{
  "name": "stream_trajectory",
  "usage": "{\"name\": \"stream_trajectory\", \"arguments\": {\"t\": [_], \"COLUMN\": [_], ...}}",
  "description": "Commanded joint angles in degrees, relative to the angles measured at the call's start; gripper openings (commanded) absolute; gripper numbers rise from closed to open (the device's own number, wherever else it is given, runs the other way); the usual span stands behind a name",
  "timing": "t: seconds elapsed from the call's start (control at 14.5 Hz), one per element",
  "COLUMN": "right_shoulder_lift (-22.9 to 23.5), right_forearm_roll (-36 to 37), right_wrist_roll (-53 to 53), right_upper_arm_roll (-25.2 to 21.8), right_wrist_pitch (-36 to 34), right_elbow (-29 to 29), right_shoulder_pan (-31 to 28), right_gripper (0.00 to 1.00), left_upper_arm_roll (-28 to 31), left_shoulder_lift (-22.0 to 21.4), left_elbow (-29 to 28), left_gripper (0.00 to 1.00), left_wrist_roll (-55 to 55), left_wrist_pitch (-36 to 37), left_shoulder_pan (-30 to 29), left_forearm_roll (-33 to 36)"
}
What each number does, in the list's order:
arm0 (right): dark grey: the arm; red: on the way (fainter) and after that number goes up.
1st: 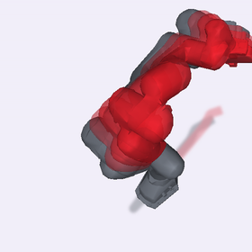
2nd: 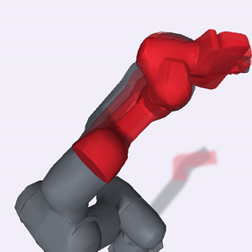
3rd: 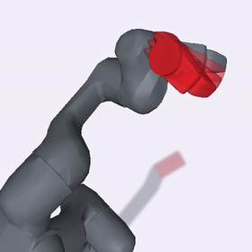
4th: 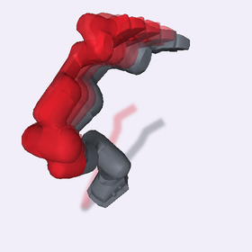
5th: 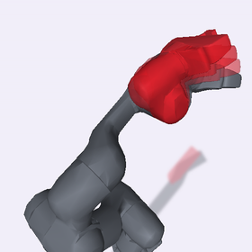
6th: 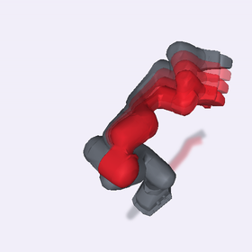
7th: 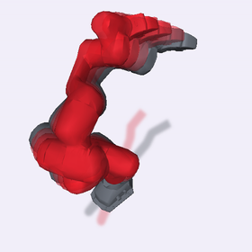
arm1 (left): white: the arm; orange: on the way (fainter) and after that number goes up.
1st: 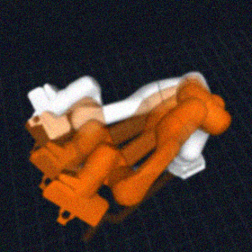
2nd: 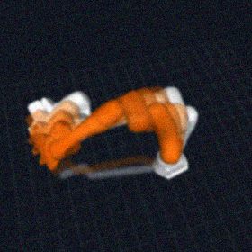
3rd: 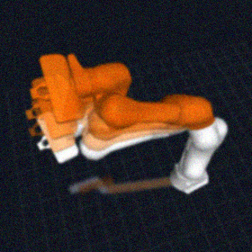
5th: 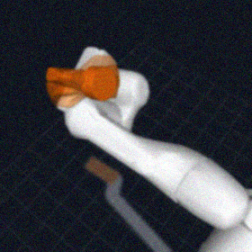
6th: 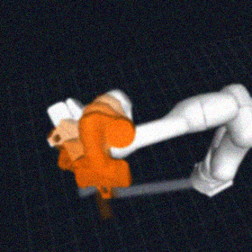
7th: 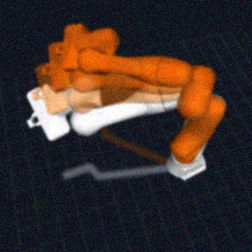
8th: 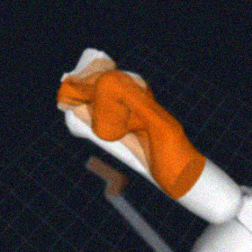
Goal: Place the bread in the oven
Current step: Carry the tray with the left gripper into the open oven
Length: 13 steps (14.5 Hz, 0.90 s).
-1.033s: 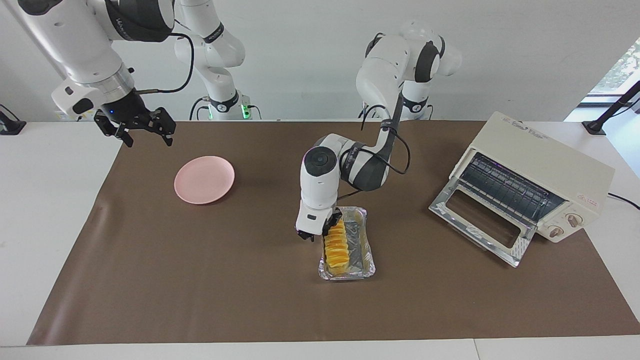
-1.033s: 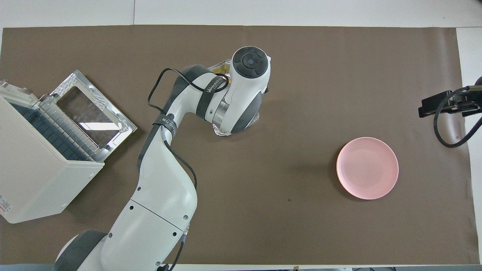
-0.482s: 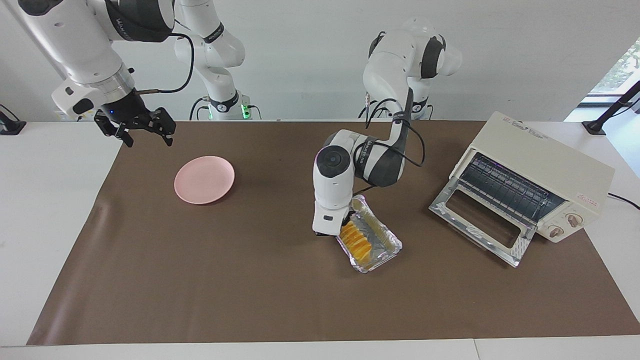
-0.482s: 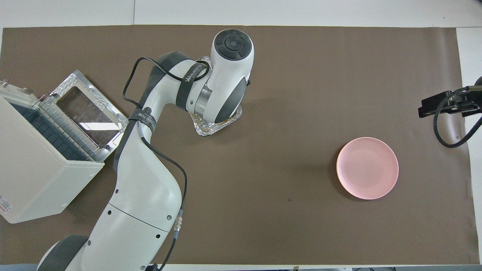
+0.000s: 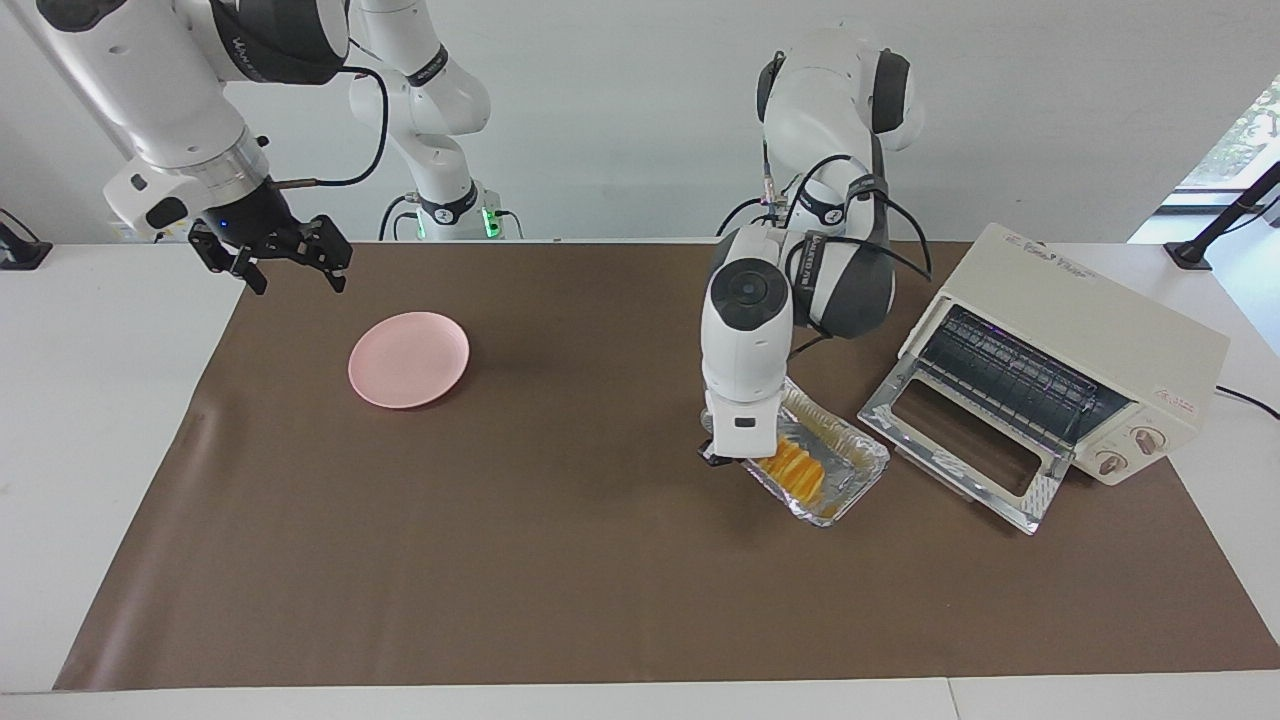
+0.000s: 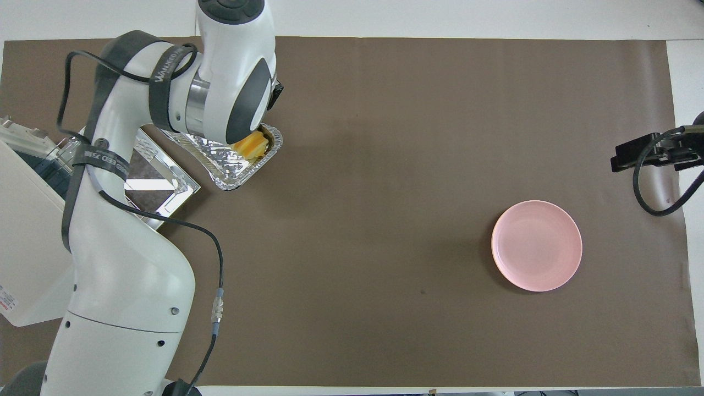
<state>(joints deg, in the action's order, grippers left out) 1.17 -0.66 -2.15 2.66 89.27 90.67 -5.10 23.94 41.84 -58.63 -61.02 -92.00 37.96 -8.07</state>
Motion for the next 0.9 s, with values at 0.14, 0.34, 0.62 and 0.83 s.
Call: {"name": "stream_trajectory", "arguments": {"t": [0.14, 0.34, 0.62, 0.83], "right_shoulder_lift": [-1.53, -1.53, -1.53, -1.53], "right_forearm_roll": [0.83, 0.83, 0.83, 0.83], "right_wrist_roll": [-1.19, -1.19, -1.19, -1.19], "right_upper_arm_roll": [0.68, 0.68, 0.68, 0.68], "right_wrist_pitch": [-0.41, -0.41, -0.41, -0.41], "right_elbow": [1.53, 1.53, 1.61, 1.53], "right_shoulder_pan": [-0.87, -0.79, -0.78, -0.78], "right_gripper": [1.0, 1.0, 1.0, 1.0], "left_upper_arm_roll": [-0.3, -0.3, -0.3, -0.12], "left_shoulder_lift": [-7.03, -8.26, -9.23, -9.93], "left_elbow": [-9.22, -12.29, -14.23, -15.9], "left_gripper": [0.0, 0.0, 0.0, 0.0], "left_wrist_roll": [0.9, 2.04, 5.73, 8.55], "left_wrist_pitch": [1.38, 0.68, 0.5, 0.76], "left_shoulder_pan": [-6.92, -9.92, -12.38, -14.58], "left_forearm_roll": [-0.81, -0.81, -0.81, -0.72]}}
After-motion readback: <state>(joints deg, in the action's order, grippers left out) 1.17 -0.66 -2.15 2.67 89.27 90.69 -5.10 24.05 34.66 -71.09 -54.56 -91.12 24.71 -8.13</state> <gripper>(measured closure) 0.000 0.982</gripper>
